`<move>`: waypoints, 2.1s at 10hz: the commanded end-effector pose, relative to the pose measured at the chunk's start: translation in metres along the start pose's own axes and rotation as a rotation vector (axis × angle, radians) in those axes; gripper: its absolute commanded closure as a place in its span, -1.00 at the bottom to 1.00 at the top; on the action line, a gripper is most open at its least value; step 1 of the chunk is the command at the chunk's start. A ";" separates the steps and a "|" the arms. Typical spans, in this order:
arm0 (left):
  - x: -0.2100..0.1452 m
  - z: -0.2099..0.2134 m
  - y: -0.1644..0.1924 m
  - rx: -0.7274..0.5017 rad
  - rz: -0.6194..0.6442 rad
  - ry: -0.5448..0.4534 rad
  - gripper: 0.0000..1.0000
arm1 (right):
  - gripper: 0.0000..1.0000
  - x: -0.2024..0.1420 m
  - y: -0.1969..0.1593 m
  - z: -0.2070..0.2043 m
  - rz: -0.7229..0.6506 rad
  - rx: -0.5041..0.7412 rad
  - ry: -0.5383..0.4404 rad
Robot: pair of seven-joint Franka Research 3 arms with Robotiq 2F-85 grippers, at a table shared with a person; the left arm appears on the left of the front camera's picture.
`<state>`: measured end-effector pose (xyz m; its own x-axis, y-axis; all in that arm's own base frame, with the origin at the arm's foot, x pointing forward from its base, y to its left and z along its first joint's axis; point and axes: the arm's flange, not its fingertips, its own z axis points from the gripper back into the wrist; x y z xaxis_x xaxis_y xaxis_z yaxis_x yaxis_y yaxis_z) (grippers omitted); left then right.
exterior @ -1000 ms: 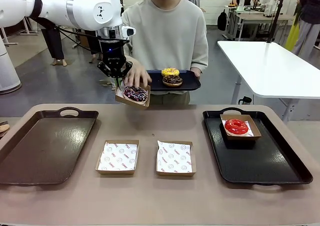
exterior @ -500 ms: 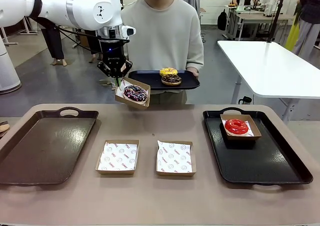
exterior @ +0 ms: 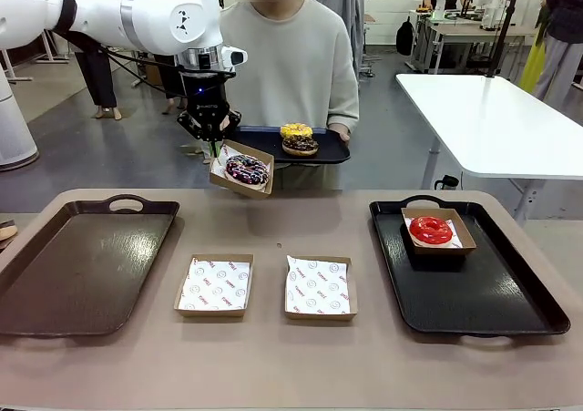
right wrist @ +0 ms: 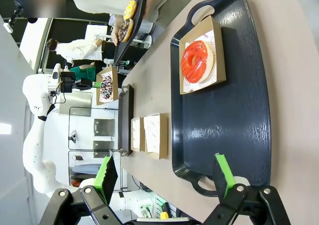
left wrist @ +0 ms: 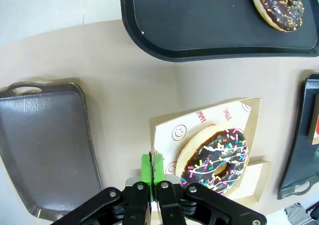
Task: Individually package the donuts and arrange them on the tray.
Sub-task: Place the picked Paper togo box on the Handle tray while simultaneously picking up another Paper togo box from the table with the other hand.
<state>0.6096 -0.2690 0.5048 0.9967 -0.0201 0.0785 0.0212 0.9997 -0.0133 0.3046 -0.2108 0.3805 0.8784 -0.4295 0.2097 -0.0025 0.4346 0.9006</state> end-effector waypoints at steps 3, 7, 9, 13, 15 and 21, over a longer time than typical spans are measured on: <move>-0.006 0.001 0.006 -0.013 -0.014 -0.004 1.00 | -1.00 -0.002 0.002 0.002 0.001 0.000 0.010; -0.020 0.026 0.051 -0.059 -0.050 0.032 0.98 | -1.00 0.002 0.080 -0.066 0.093 -0.169 0.182; -0.036 0.038 0.096 -0.075 -0.050 0.046 0.98 | -1.00 -0.001 0.132 -0.121 0.159 -0.324 0.254; -0.063 0.019 0.180 -0.041 -0.037 0.099 0.98 | -1.00 -0.031 0.214 -0.248 0.291 -0.597 0.299; -0.072 0.003 0.207 -0.020 -0.038 0.109 0.98 | -1.00 -0.047 0.221 -0.296 0.291 -0.723 0.344; -0.071 -0.030 0.238 -0.013 -0.013 0.097 0.98 | -1.00 -0.068 0.200 -0.336 0.291 -0.826 0.385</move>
<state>0.5501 -0.0316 0.4684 0.9991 -0.0141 -0.0412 0.0127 0.9993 -0.0341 0.4042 0.1757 0.4172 0.9944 0.0103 0.1052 -0.0358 0.9692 0.2435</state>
